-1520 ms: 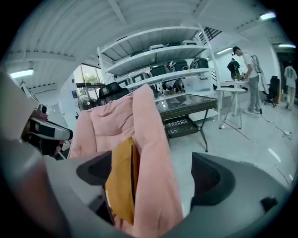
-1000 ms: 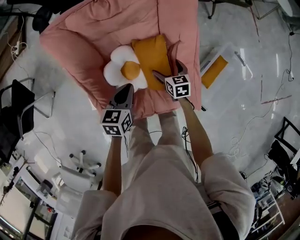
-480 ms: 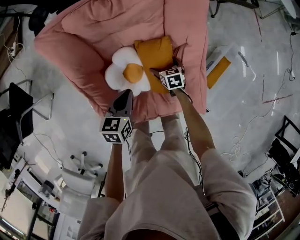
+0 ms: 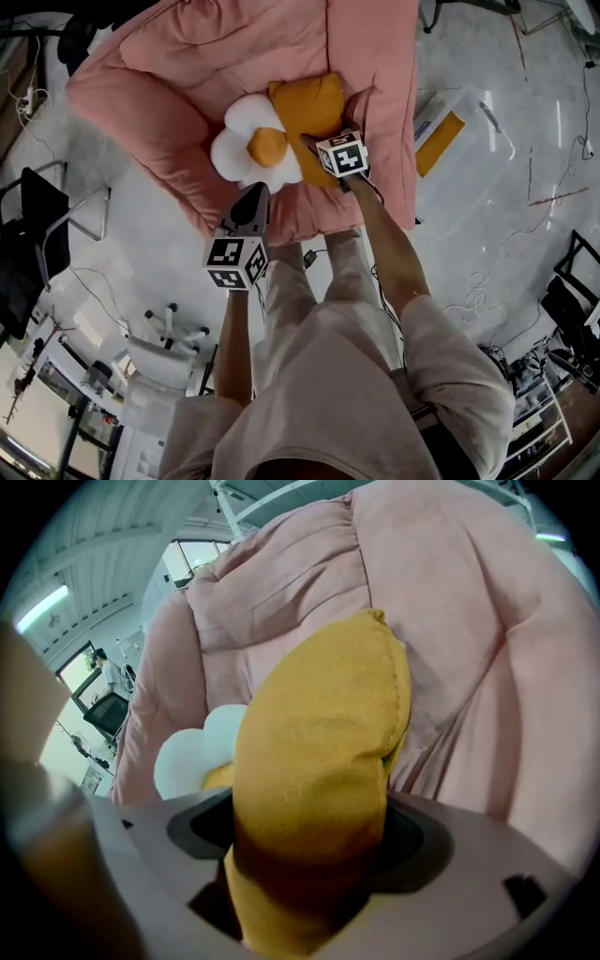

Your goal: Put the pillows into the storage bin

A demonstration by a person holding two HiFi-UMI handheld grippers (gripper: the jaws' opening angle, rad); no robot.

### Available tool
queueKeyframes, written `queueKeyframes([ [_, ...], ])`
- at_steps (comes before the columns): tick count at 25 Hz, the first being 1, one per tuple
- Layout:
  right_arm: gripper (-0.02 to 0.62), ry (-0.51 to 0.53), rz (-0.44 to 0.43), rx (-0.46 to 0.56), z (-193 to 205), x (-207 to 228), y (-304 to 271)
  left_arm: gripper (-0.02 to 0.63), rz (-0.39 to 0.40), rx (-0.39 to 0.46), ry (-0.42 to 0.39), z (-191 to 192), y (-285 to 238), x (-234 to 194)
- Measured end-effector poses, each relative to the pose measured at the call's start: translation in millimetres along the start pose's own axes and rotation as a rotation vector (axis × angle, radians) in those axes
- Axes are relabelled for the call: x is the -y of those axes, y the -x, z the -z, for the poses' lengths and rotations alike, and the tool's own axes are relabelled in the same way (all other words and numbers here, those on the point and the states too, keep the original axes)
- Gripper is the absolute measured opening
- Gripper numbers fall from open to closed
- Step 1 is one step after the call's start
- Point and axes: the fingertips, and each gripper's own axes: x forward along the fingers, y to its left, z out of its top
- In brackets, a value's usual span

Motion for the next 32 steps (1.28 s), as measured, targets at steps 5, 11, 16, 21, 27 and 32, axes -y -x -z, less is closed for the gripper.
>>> queueKeyframes([
  [5,0.376,0.020,-0.016,0.021,-2,-8,21,0.018,-0.007,0.019,-0.019,-13,6,5],
  [11,0.374,0.015,-0.021,0.176,-30,-27,85,0.017,0.006,0.044,-0.043,-30,13,17],
  [16,0.376,0.014,0.017,0.325,-65,-19,160,0.017,0.047,0.067,-0.081,-49,7,50],
  [21,0.377,-0.004,0.089,0.446,-92,18,242,0.018,0.097,0.082,-0.132,-67,0,97],
  [27,0.379,-0.031,0.258,0.557,-105,96,338,0.017,0.195,0.081,-0.214,-91,-22,165],
  [32,0.383,-0.158,0.370,0.576,-59,173,395,0.017,0.271,0.055,-0.265,-91,-50,224],
])
